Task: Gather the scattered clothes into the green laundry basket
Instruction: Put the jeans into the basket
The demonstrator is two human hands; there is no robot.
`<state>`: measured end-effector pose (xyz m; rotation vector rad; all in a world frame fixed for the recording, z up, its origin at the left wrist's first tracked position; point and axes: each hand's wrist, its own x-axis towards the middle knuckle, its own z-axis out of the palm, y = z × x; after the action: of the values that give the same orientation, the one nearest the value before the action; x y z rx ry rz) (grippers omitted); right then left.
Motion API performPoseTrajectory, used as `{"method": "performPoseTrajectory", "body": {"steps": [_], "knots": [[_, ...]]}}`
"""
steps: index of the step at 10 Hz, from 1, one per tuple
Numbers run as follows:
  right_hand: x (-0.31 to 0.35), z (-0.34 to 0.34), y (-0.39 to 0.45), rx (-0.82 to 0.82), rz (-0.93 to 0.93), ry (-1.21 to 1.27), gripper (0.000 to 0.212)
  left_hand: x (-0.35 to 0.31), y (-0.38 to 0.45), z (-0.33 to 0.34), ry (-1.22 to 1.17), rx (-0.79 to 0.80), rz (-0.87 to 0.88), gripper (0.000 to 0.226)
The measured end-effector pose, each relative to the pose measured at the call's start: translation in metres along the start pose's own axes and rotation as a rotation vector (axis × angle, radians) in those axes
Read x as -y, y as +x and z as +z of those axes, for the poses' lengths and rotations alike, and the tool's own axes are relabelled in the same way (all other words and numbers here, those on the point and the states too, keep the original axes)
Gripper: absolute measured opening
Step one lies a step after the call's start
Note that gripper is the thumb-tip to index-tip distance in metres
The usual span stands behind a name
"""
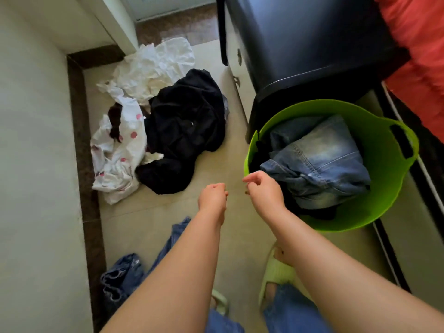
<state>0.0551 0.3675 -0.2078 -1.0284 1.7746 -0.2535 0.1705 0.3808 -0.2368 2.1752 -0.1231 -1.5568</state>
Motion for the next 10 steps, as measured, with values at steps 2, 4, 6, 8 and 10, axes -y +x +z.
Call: {"method": "performPoseTrajectory", "body": {"steps": [2, 4, 6, 8, 10], "knots": [[-0.006, 0.123, -0.019, 0.159, -0.049, -0.058, 0.029, 0.064, 0.064, -0.130, 0.069, -0.050, -0.059, 0.022], [-0.063, 0.247, -0.015, 0.345, 0.050, -0.318, 0.027, 0.187, 0.134, -0.255, 0.146, -0.155, -0.268, 0.022], [-0.132, 0.338, 0.003, 0.458, 0.233, -0.460, 0.025, 0.284, 0.175, -0.307, 0.197, -0.155, -0.292, 0.031], [-0.180, 0.398, 0.008, 0.506, 0.686, -0.123, 0.066, 0.328, 0.216, -0.302, 0.147, -0.119, -0.339, 0.024], [-0.211, 0.446, 0.017, 0.333, 0.831, 0.227, 0.038, 0.340, 0.237, -0.294, 0.084, -0.047, -0.279, 0.027]]}}
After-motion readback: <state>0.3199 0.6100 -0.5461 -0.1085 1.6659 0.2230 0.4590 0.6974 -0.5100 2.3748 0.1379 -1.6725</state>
